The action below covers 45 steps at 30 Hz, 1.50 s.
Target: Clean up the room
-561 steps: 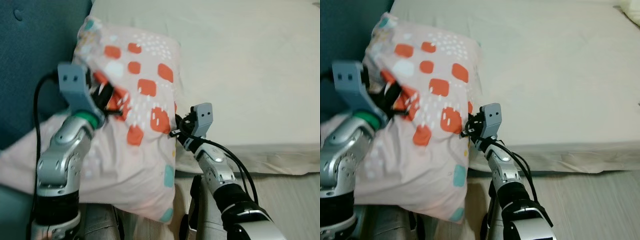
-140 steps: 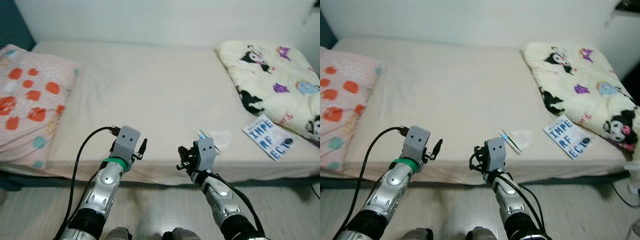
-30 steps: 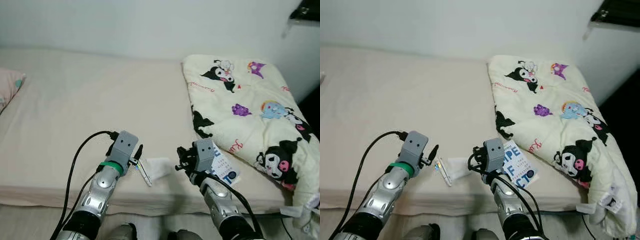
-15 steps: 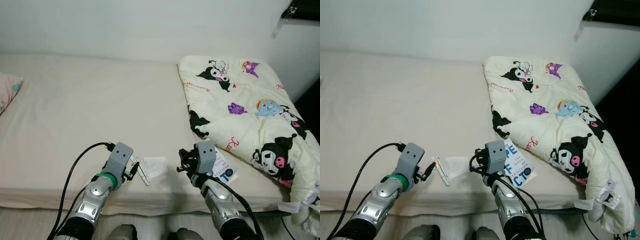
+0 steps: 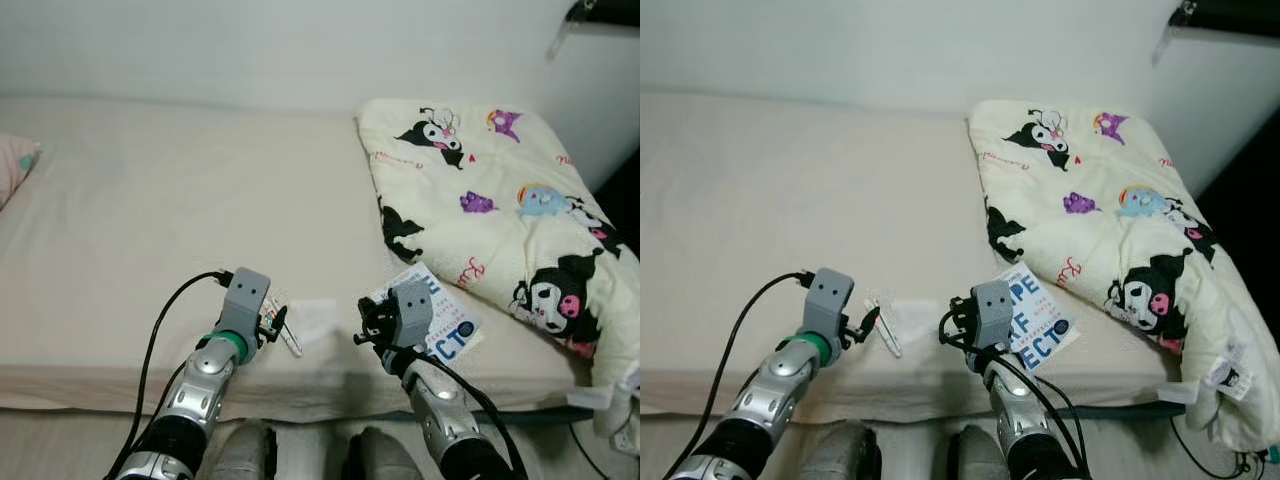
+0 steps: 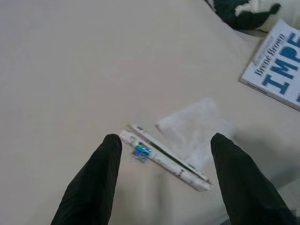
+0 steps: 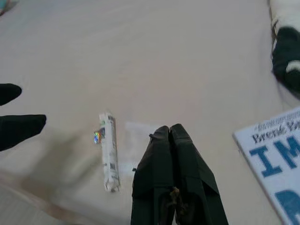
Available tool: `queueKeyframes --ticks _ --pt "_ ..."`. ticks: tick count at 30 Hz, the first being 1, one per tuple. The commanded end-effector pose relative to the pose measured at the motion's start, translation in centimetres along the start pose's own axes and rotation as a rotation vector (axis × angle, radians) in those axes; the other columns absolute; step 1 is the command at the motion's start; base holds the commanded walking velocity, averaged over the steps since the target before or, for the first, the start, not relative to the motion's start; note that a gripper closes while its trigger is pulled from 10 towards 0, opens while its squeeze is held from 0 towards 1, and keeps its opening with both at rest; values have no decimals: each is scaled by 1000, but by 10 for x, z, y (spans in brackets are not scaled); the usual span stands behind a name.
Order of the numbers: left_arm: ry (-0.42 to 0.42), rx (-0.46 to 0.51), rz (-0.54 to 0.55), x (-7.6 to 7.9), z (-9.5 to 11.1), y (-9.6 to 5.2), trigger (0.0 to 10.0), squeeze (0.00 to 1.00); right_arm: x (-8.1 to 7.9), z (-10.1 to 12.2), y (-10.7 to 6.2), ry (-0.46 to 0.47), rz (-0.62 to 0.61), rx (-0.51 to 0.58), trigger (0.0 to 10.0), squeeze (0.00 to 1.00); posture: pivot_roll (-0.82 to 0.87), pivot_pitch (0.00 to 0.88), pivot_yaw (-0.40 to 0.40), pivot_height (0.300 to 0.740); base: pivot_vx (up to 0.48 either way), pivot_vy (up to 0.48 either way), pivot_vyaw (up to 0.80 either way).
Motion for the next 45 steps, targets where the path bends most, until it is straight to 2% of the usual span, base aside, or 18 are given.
queueKeyframes --ticks 1,7,11,17,18,21,22,23,25,28,33,35,37,39,41,45 --pt "-8 -16 -10 6 -1 1 10000 0 4 -5 -4 1 -13 -13 10000 0 7 0 15 616 0 0 0" --pt "6 -18 4 6 3 2 10000 0 6 -4 -5 0 -19 -12 10000 0 7 0 19 606 0 0 0" --pt "4 -13 70 -1 15 3 10000 0 9 -4 -5 -1 -28 -11 10000 0 7 0 30 586 0 0 0" --pt "-4 -10 131 -6 18 3 10000 0 10 -2 -6 -1 -29 3 10000 0 4 0 38 581 0 0 0" --pt "-16 6 158 -8 21 3 10000 620 10 -1 -6 0 -26 11 10000 0 4 0 39 581 0 0 0" --pt "-25 18 175 -9 23 2 10000 620 9 0 -7 0 -23 16 10000 0 4 4 38 581 0 0 0" --pt "-41 23 184 -9 24 2 10000 1000 9 0 -7 1 -21 19 10000 0 5 11 35 581 0 0 0" --pt "-66 14 187 -8 22 2 10000 1000 9 0 -8 1 -16 18 10000 0 8 24 26 581 0 0 0" --pt "-66 14 187 -8 22 2 10000 1000 9 0 -8 1 -16 18 10000 0 8 24 26 581 0 0 0" --pt "-192 -53 234 -10 10 4 10000 1000 7 -4 -13 -5 2 7 10000 0 6 53 13 581 0 0 0" --pt "-266 -97 291 -14 2 4 10000 1000 8 -6 -15 -8 5 3 10000 0 3 66 12 581 0 0 0" --pt "-367 -138 338 -15 -5 6 10000 1000 7 -7 -18 -8 6 2 10000 0 -6 81 10 581 0 0 0" --pt "-385 -135 352 -15 -5 8 10000 1000 6 -7 -19 -7 7 1 10000 0 -10 91 11 581 0 0 0" --pt "-365 -110 355 -15 0 10 10000 1000 5 -8 -20 -7 9 0 10000 0 -17 102 11 581 0 0 0" --pt "-319 -44 369 -18 12 13 10000 1000 3 -8 -22 -4 13 0 10000 0 -23 112 13 581 0 0 0" --pt "-329 -55 370 -18 13 15 10000 1000 0 -9 -24 0 18 -2 10000 0 -26 133 14 581 0 0 0"
Point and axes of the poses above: a point about 5 cm out from each wrist's last joint towards the gripper, its own y axis pointing out of the wrist towards the gripper, its own z axis along the axis of the wrist's last joint, x = y × z, the point moved 4 cm from there along y, pointing out of the wrist towards the gripper, and after that the axes turned 8 degrees about -y, right-handed, at the moved point
